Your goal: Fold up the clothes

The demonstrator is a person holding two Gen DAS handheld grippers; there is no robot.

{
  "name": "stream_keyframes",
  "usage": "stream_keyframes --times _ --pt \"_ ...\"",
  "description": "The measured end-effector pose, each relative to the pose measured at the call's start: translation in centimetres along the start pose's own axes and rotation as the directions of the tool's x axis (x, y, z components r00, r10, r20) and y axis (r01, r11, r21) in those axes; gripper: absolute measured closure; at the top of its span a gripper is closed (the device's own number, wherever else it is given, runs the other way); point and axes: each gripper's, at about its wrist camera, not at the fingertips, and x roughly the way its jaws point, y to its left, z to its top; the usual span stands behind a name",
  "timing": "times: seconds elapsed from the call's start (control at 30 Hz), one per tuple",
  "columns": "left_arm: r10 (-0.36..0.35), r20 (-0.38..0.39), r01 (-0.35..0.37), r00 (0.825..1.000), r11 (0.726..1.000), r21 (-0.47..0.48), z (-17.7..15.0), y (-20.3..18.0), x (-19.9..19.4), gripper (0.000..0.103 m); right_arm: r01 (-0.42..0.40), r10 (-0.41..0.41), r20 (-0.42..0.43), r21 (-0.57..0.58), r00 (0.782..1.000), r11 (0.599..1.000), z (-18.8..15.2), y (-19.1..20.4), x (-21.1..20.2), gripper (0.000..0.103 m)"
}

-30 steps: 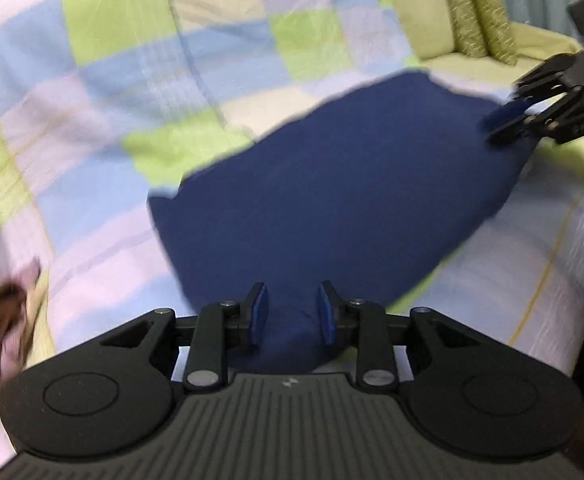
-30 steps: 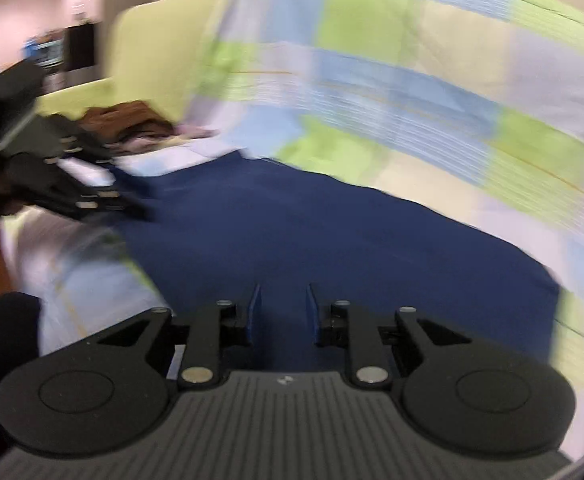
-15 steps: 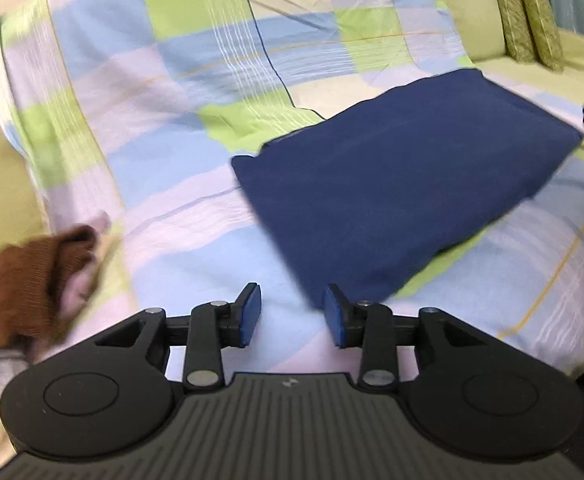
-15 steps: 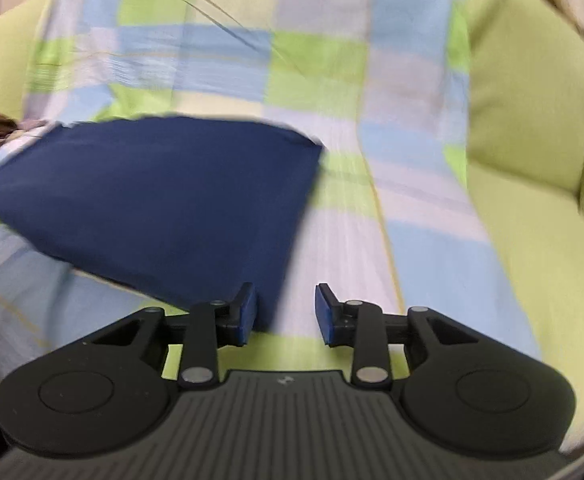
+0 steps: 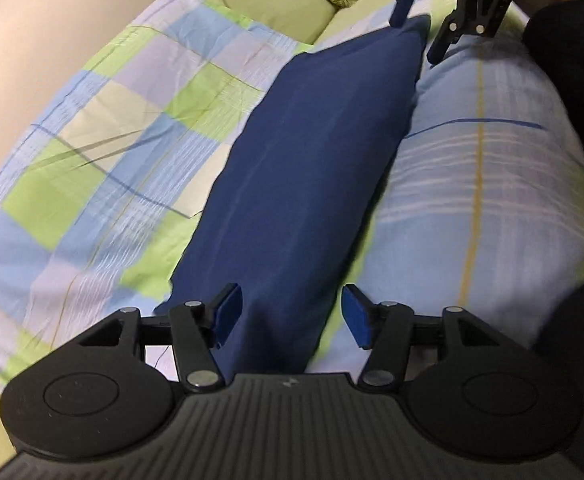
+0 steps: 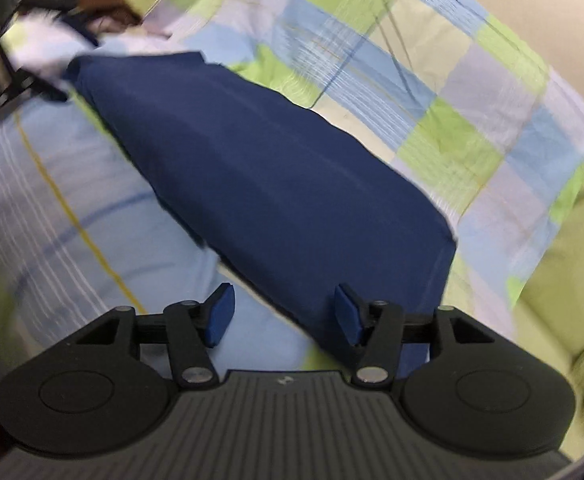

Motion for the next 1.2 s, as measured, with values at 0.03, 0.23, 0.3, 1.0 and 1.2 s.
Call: stream_keyframes --times 0.03,0.23,0.3,1.0,1.2 --pt "0.007 0.0 -0.007 1.0 1.0 0.011 0.1 -0.1 0.5 0.04 0.008 -0.009 -0.007 -0.055 1.0 0.998 0.0 0.1 0.5 0.052" --pt "-0.004 -0.033 0.001 0.999 0.997 -0.083 0.6 1.8 0.9 0.07 0.061 -0.054 0.03 -0.345 0.998 0.937 -0.2 0.7 3.4 0.052" --pt "-0.044 -0.035 0.04 0.998 0.994 -0.105 1.8 1.9 0.1 0.081 0.057 -0.037 0.056 -0.403 0.998 0.913 -0.2 0.5 3.9 0.064" --pt "-0.397 0.109 0.412 0.911 0.877 -0.248 11.5 -2.5 -6.5 0.074 0.111 -0.134 -0.026 -0.422 0.991 0.9 -7.2 -8.4 -1.4 0.078" --pt "-0.29 0.099 0.306 0.952 0.873 -0.379 6.1 2.1 -9.4 0.06 0.125 -0.098 0.118 -0.247 0.988 0.961 -3.5 -2.0 -8.6 0.058"
